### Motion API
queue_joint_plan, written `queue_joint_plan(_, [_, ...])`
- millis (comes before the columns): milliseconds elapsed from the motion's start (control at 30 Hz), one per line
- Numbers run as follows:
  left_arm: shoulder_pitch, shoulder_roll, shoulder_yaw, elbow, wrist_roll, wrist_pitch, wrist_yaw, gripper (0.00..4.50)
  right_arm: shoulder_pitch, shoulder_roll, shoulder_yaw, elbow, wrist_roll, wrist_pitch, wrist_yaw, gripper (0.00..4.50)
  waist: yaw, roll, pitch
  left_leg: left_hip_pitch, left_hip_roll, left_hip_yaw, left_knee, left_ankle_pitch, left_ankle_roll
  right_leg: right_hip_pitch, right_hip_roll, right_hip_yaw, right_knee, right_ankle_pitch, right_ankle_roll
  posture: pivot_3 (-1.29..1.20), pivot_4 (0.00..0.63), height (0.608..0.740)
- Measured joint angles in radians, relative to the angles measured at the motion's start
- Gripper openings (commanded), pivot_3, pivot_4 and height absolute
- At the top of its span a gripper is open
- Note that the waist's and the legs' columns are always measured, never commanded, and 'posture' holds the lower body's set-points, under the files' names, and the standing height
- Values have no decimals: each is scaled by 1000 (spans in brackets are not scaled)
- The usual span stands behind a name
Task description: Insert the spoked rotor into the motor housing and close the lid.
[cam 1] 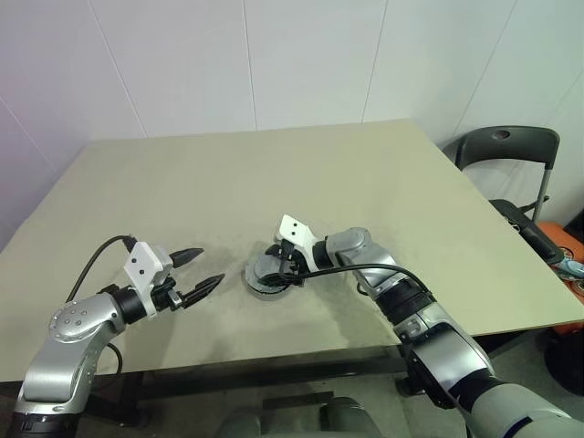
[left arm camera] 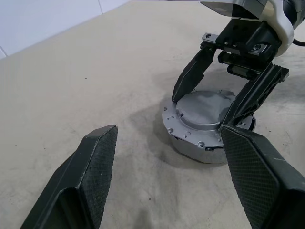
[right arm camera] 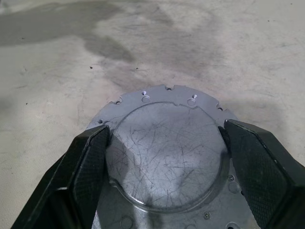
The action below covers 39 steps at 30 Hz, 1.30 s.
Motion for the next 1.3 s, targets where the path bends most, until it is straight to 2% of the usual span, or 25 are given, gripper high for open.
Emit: queue_joint_plan(1300, [-8,2,-1,0,0,1,-3,3662,6,-10,1,15,-41,-83,41,3507,0,0,0,0,0,0,0,0,0,0,0,0,0,0,0,0,0,740])
